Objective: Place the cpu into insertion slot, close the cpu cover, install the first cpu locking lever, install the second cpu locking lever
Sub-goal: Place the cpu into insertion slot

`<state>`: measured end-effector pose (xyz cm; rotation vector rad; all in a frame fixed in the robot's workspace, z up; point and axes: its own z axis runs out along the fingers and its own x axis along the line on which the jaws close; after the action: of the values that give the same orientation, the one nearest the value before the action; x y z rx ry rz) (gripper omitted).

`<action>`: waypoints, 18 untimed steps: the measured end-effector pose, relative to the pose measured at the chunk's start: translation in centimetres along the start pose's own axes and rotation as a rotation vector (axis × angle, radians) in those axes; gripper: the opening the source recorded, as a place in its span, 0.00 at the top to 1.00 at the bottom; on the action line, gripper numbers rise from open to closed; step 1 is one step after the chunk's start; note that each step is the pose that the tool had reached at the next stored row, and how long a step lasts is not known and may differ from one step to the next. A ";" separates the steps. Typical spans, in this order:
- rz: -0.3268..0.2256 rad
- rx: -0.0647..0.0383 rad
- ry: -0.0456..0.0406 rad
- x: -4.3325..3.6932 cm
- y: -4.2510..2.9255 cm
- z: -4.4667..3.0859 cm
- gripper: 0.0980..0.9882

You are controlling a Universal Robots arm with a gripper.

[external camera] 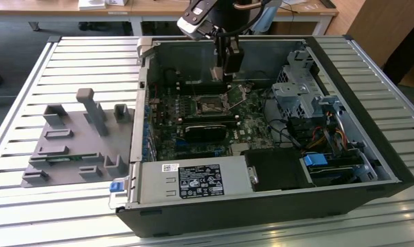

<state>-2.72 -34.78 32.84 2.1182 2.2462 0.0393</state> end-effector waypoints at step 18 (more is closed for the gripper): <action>0.000 -0.004 -0.0002 0.02 -0.04 0.76 0.50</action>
<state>-2.71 -34.78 32.08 2.1162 2.2439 0.0438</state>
